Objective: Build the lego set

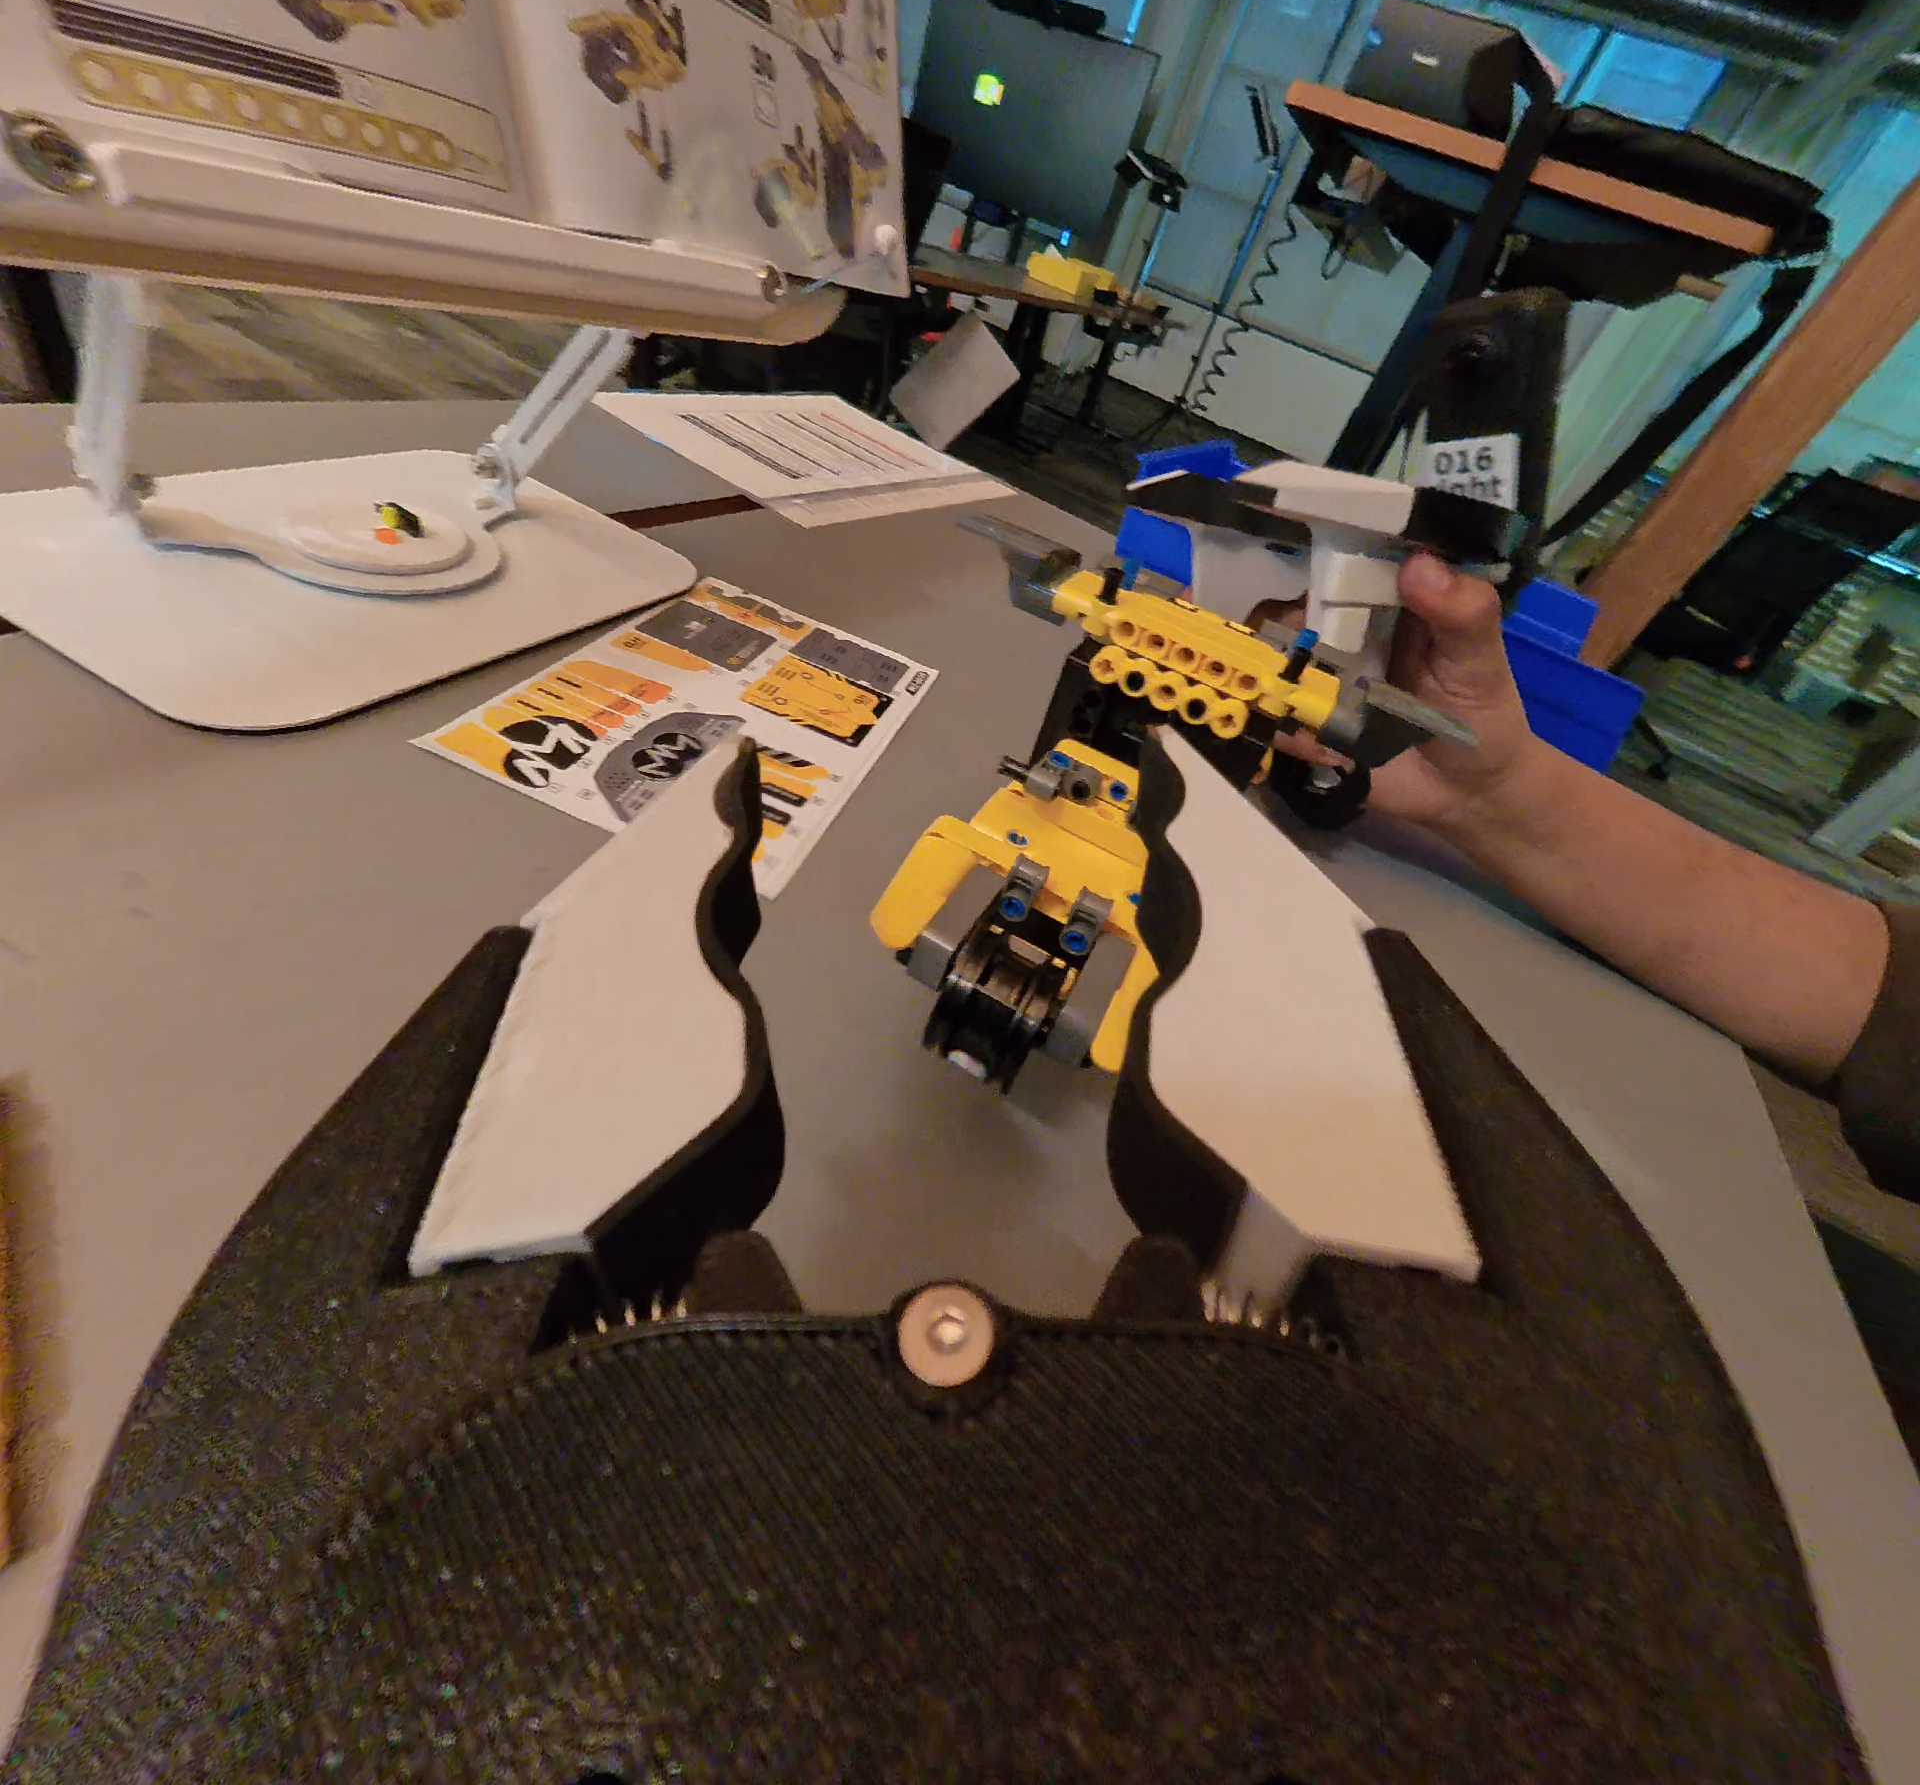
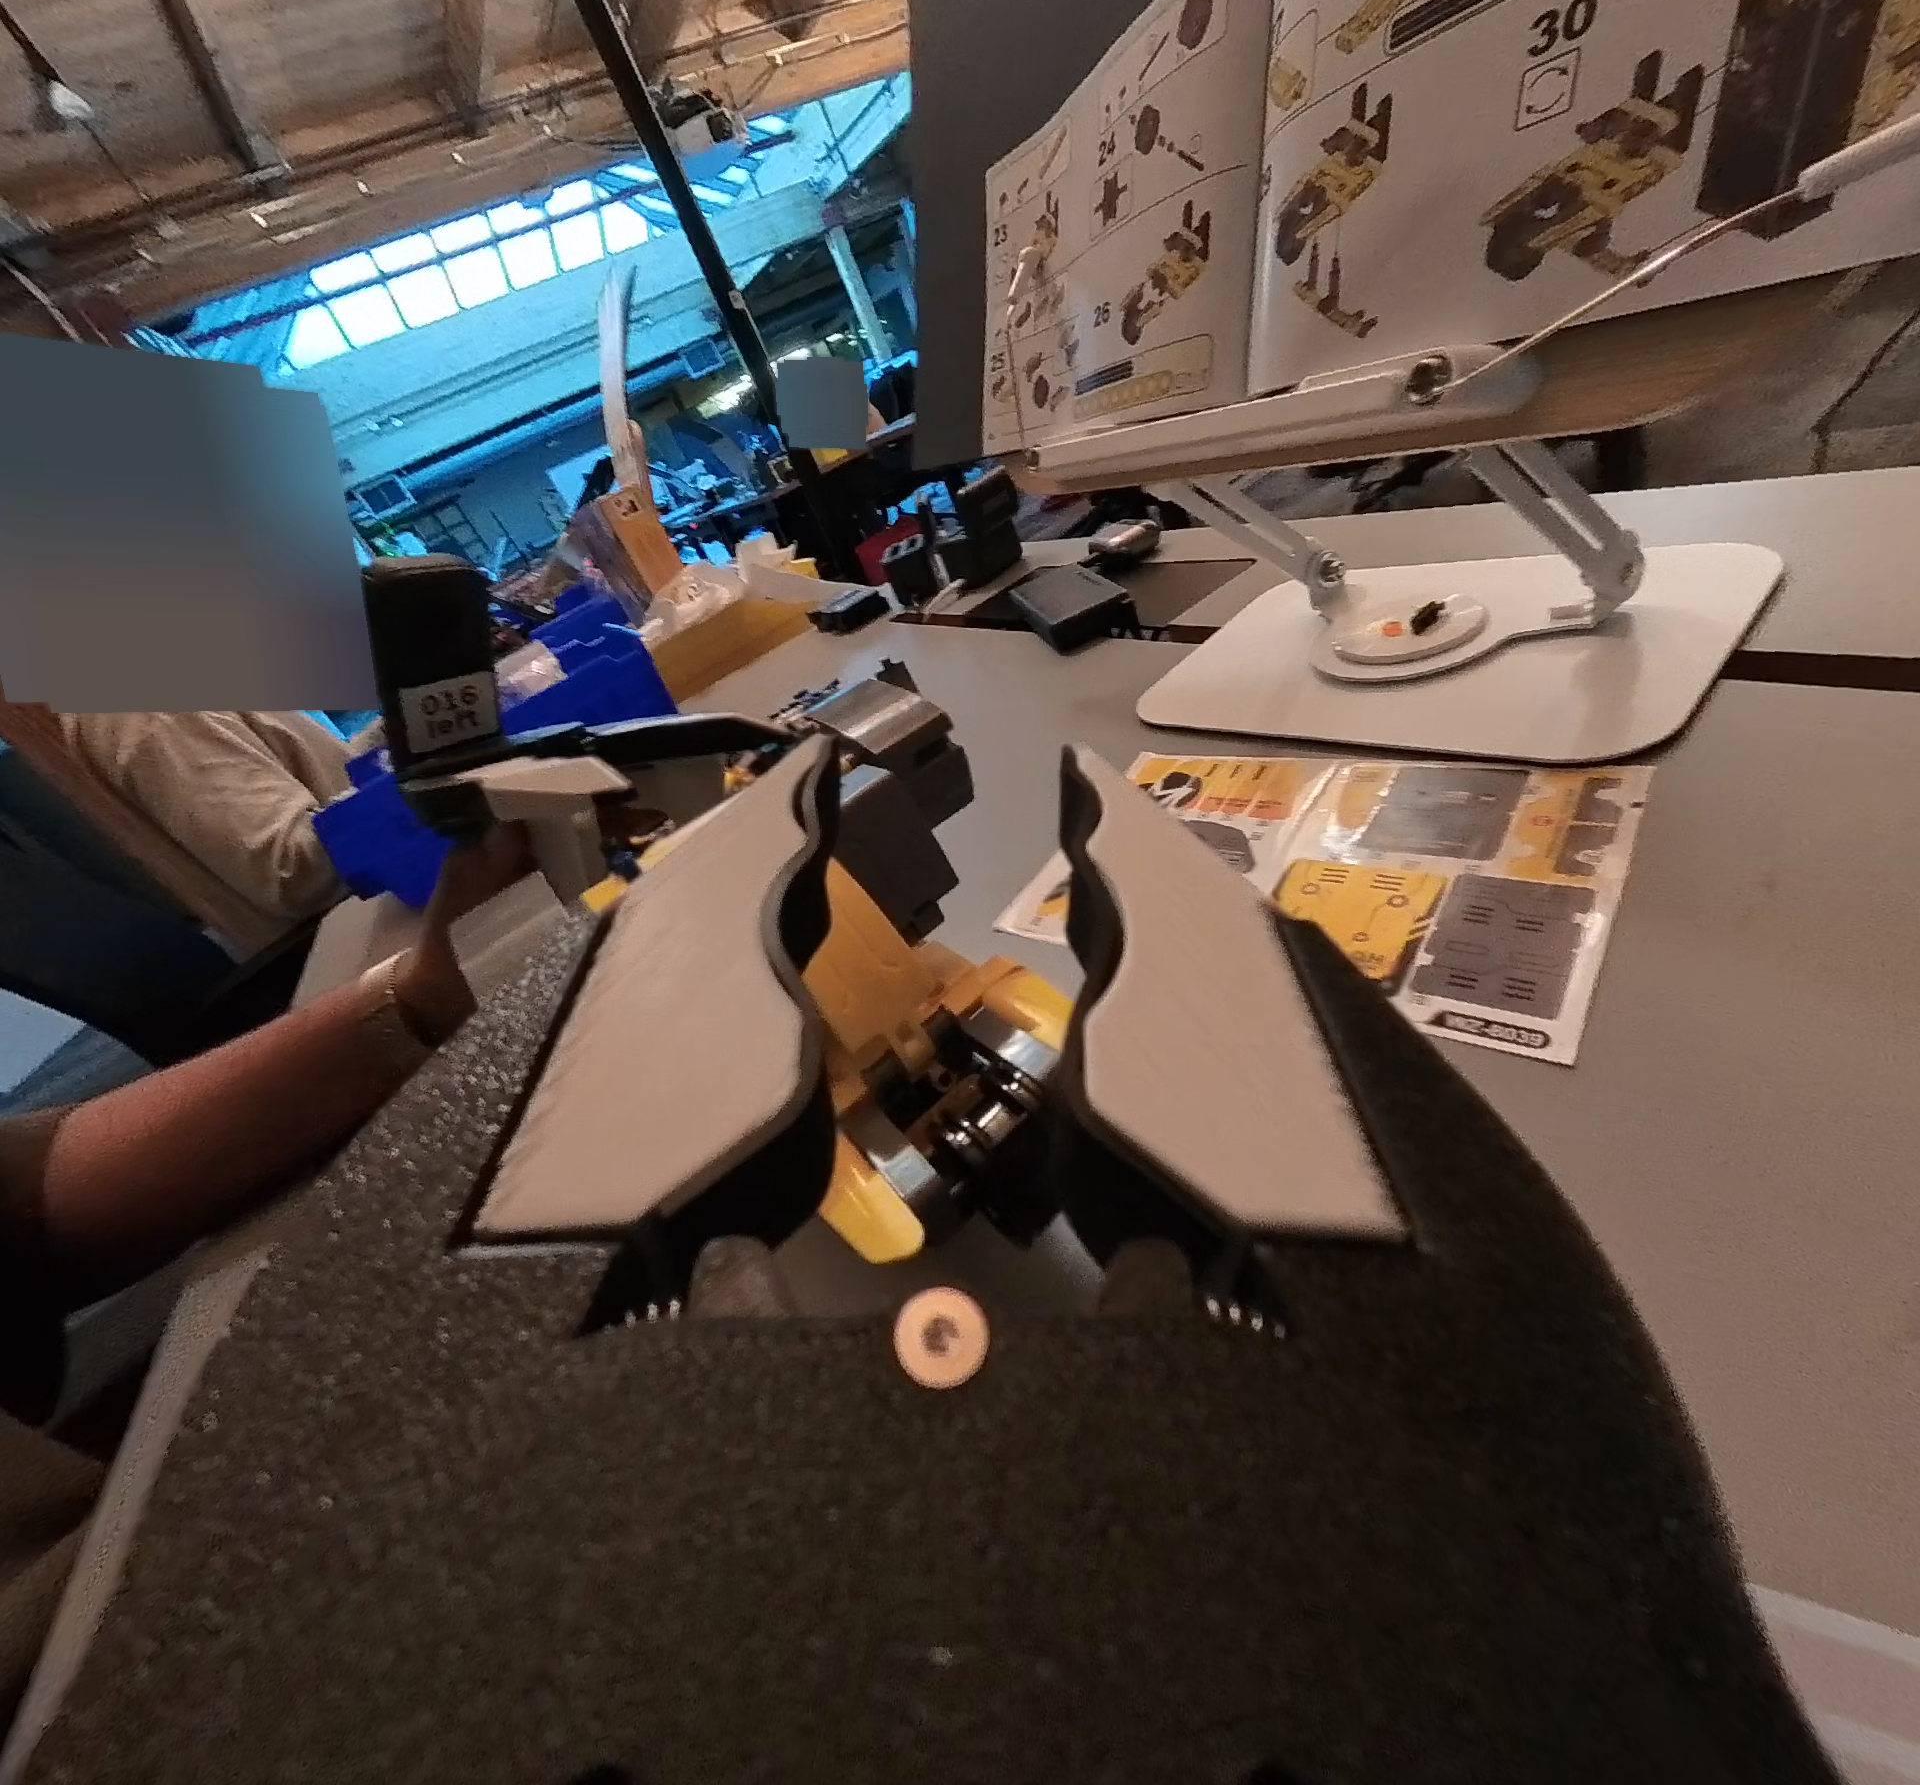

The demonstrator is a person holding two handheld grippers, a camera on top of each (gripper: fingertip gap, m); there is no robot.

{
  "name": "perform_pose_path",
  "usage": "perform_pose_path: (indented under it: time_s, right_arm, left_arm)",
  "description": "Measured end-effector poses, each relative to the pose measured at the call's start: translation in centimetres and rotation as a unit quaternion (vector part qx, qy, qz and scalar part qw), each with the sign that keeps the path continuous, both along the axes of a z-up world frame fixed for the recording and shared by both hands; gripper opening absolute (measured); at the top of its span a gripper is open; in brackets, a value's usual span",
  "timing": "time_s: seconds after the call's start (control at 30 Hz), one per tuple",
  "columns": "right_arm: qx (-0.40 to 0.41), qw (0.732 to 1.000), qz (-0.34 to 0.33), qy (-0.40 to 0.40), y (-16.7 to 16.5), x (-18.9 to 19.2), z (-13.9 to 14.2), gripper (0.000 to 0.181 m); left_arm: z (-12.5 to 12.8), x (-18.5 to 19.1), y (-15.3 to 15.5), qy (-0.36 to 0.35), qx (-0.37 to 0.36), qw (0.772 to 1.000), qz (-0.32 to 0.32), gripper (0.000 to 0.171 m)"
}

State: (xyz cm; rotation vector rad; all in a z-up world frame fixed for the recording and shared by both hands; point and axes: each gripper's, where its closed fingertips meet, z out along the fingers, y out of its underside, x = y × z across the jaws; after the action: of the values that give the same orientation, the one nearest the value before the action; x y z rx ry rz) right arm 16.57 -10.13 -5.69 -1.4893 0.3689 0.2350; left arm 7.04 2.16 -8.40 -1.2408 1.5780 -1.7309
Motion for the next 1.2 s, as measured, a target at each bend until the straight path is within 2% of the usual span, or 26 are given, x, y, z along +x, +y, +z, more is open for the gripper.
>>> perform_pose_path:
  time_s: [0.1,0.2,0.27,0.33,0.4,0.47,0.53,0.63,0.77,0.83,0.9,1.03,1.2]
  right_arm:
    - [-0.033,0.998,-0.032,-0.036,-0.2,0.7,-0.4,0.043]
    - [-0.053,0.991,-0.090,-0.081,-1.0,2.2,0.3,0.045]
    - [-0.048,0.983,-0.149,-0.097,-1.5,4.1,1.4,0.052]
    - [-0.045,0.975,-0.199,-0.085,-1.3,6.2,2.6,0.066]
    - [-0.051,0.974,-0.211,-0.070,-0.3,7.8,3.8,0.072]
    - [-0.058,0.967,-0.233,-0.081,0.6,9.9,4.9,0.064]
    - [-0.059,0.952,-0.278,-0.116,0.9,12.5,5.6,0.048]
    - [-0.066,0.931,-0.337,-0.120,1.1,15.7,4.6,0.042]
    - [-0.065,0.944,-0.317,-0.066,2.4,16.6,2.7,0.049]
    - [-0.078,0.947,-0.304,-0.064,2.8,16.9,2.4,0.049]
    - [-0.078,0.954,-0.282,-0.065,3.5,16.9,2.6,0.044]
    - [-0.072,0.956,-0.280,-0.049,3.8,17.8,2.9,0.042]
    - [-0.078,0.959,-0.270,-0.033,4.0,18.0,2.2,0.013]
  left_arm:
    - [0.3,0.1,1.1,-0.002,0.012,0.999,0.039,0.069]
    - [2.1,0.4,2.9,-0.018,0.030,0.994,0.108,0.069]
    - [3.6,0.9,2.8,-0.010,0.024,0.994,0.110,0.069]
    - [4.6,2.3,1.9,0.019,0.035,0.995,0.095,0.078]
    - [6.3,4.6,1.6,0.029,0.080,0.991,0.103,0.094]
    - [8.1,7.8,1.3,0.036,0.144,0.981,0.124,0.117]
    - [9.7,11.5,0.8,0.035,0.203,0.968,0.145,0.123]
    - [10.5,17.5,0.7,0.036,0.253,0.948,0.191,0.124]
    - [8.6,23.4,2.0,0.063,0.311,0.911,0.264,0.118]
    - [8.3,24.8,3.0,0.066,0.349,0.879,0.317,0.112]
    - [8.4,25.5,3.2,0.052,0.382,0.855,0.347,0.115]
    - [8.5,25.7,3.0,0.030,0.404,0.845,0.350,0.117]
    - [8.3,25.7,3.3,0.023,0.404,0.845,0.350,0.115]
